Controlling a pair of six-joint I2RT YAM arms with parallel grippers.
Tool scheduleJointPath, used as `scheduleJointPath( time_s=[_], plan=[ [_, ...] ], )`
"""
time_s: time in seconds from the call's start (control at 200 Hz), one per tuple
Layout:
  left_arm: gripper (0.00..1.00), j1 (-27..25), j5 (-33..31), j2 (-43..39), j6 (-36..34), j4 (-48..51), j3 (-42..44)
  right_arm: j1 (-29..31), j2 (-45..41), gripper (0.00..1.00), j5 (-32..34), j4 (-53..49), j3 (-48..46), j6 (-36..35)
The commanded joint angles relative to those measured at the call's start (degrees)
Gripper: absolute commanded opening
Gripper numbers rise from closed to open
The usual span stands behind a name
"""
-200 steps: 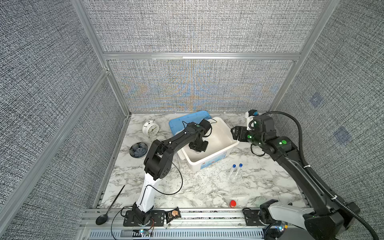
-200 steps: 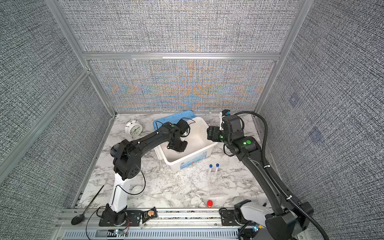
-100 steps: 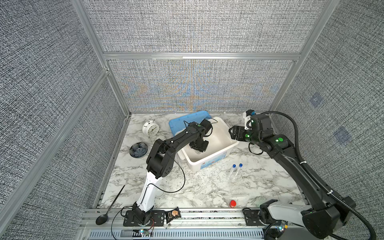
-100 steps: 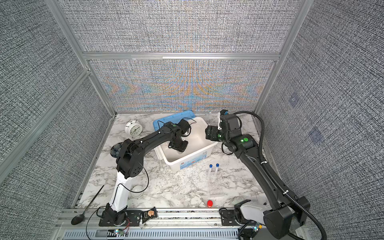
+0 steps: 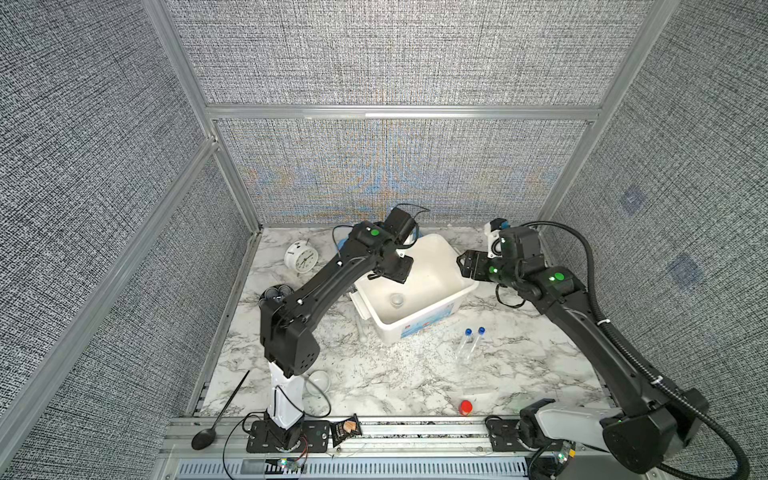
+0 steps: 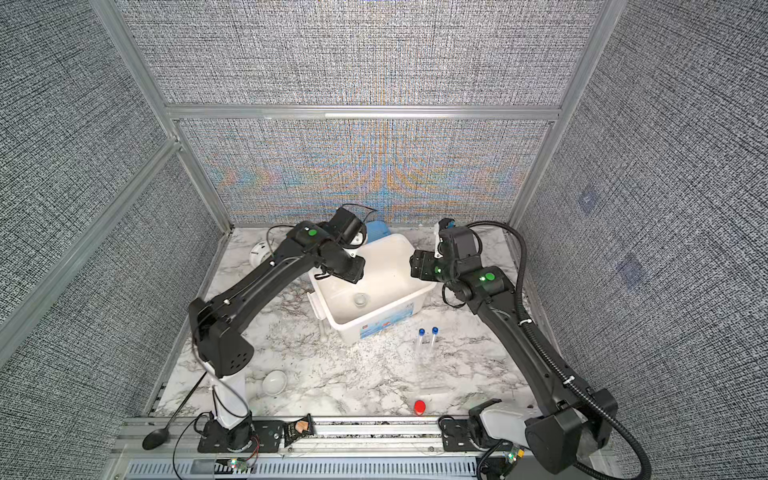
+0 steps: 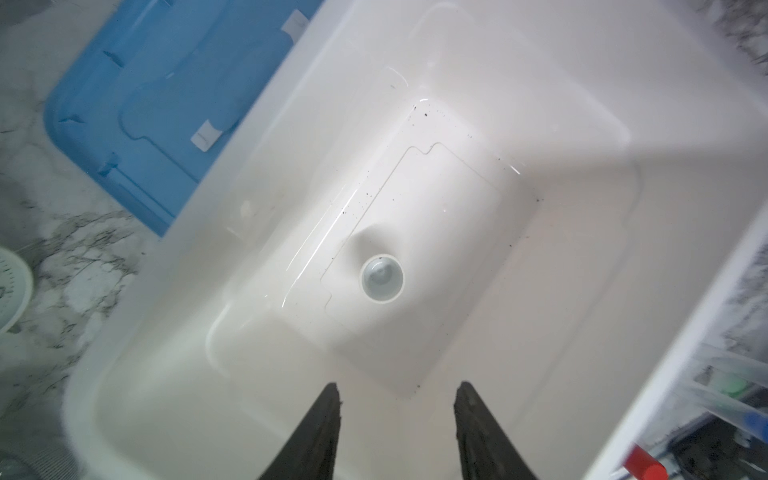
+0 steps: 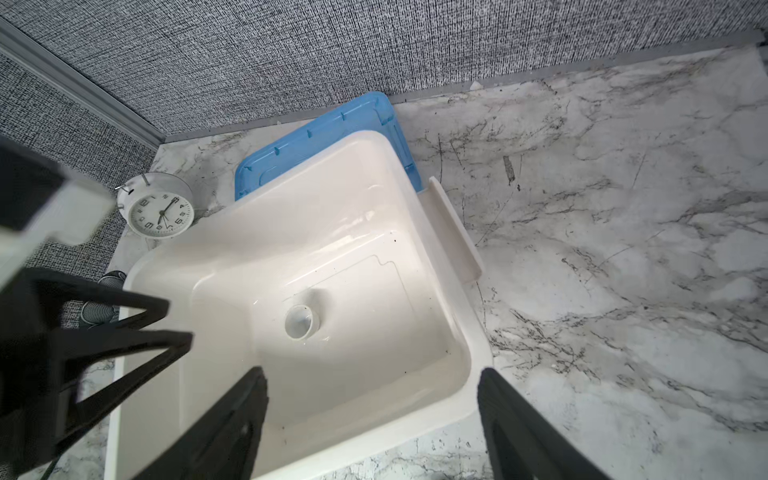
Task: Organize the chemistry lab equipment
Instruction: 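Move the left gripper back toward the second white cup near the robot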
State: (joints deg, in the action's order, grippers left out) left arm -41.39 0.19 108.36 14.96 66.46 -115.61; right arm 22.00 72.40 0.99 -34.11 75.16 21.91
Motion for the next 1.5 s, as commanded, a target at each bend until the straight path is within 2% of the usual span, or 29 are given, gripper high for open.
scheduleJointPath(
  time_s=[0.0, 0.1, 0.255, 0.35, 0.415, 0.545, 0.605, 0.68, 0.725, 0.77, 0.865, 0.965, 1.121, 1.231, 1.496],
  plan=[
    [0.51, 0.1, -0.6, -4.4, 4.1, 8.6, 1.1, 0.0, 0.9, 0.82, -2.5, 0.4, 2.0, -3.1],
    [0.51, 0.2, -3.3, -8.7, 10.5, 17.0, 4.4, 0.1, 1.3, 0.82, -5.2, 0.6, 3.0, -4.3],
    [0.51, 0.3, -6.2, -14.9, 17.5, 29.5, 13.2, 0.2, -0.5, 0.82, -4.7, -0.3, 1.4, -5.4],
    [0.49, 0.7, -6.9, -20.1, 21.2, 29.1, 23.4, 0.2, -1.8, 0.82, -3.5, -0.9, 0.1, -6.4],
    [0.49, 2.5, -5.0, -24.6, 24.0, 26.7, 30.9, 0.2, -2.0, 0.81, -2.8, -1.5, -0.3, -6.5],
    [0.76, 10.7, 4.5, -33.0, 27.1, 17.8, 46.1, 0.4, -1.9, 0.81, -2.1, -2.2, 0.2, -6.7],
    [0.82, 15.0, 7.5, -36.0, 28.0, 12.6, 52.8, 0.8, -2.5, 0.8, 0.0, -1.9, -0.2, -6.5],
    [0.84, 18.1, 6.9, -38.3, 29.0, 9.3, 58.0, 1.0, -3.8, 0.8, 1.2, -1.0, -0.7, -5.7],
    [0.86, 19.8, 6.5, -38.9, 29.6, 7.8, 60.3, 1.1, -4.7, 0.8, 1.3, -0.3, -1.0, -5.8],
    [0.93, 20.6, 5.8, -39.0, 30.1, 5.7, 62.9, 1.1, -5.5, 0.8, 1.4, 0.4, -1.6, -6.3],
    [0.99, 22.1, 9.6, -36.4, 28.3, -1.2, 67.0, 1.2, -6.6, 0.8, 2.7, 0.6, -2.8, -6.5],
    [0.99, 22.4, 13.1, -31.8, 28.9, -4.4, 68.3, 1.2, -7.2, 0.8, 2.6, 0.2, -2.7, -5.3],
    [0.99, 22.4, 14.5, -28.9, 30.7, -10.7, 72.9, 1.3, -8.4, 0.8, 3.0, -0.3, -2.9, -5.7],
    [0.96, 22.5, 11.4, -26.2, 33.2, -9.1, 73.3, 1.3, -9.5, 0.8, 3.2, -0.6, -3.0, -5.2],
    [0.94, 22.6, 7.7, -27.4, 37.0, -9.6, 75.7, 1.2, -10.3, 0.8, 2.8, -0.7, -3.4, -5.3]
  ],
)
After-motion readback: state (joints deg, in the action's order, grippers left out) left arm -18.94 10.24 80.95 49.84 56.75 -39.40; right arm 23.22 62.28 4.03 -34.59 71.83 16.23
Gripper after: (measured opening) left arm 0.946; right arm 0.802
